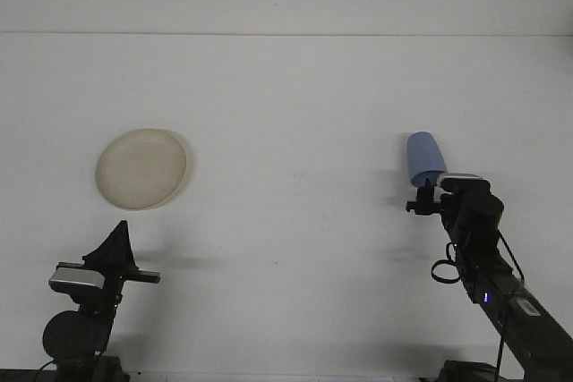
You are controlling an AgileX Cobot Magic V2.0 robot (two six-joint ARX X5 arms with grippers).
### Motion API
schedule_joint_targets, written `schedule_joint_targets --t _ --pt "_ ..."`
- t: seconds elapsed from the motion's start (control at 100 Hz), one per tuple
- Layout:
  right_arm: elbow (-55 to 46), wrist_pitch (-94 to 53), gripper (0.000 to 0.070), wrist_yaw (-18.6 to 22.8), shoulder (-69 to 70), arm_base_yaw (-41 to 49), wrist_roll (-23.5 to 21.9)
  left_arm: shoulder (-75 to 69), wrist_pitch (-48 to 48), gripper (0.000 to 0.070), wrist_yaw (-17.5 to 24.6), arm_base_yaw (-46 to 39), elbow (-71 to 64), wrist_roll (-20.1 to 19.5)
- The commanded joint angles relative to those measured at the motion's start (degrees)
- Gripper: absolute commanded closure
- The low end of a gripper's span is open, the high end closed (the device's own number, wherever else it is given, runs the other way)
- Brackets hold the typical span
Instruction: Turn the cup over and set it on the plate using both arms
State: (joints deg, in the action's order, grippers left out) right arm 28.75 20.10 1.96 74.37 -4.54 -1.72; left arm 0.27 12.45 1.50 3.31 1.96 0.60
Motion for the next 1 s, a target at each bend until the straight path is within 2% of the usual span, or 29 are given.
schedule_joint_targets --t 0.0,0.37,0.99 --pt "0.24 2.43 0.0252 0.37 2.29 -0.5 0.48 -0.09 0.66 0.0687 0.02 0.13 -1.05 0.11" --pt "1.07 12.33 0.0257 6.1 11.28 -4.5 0.44 -0.09 0.68 0.0687 0.02 0.13 -1.05 0.11" --pt "6.99 16.9 0.0266 7.76 18.21 -4.55 2.36 -0.09 0.7 0.0687 0.02 0.13 -1.05 0.11"
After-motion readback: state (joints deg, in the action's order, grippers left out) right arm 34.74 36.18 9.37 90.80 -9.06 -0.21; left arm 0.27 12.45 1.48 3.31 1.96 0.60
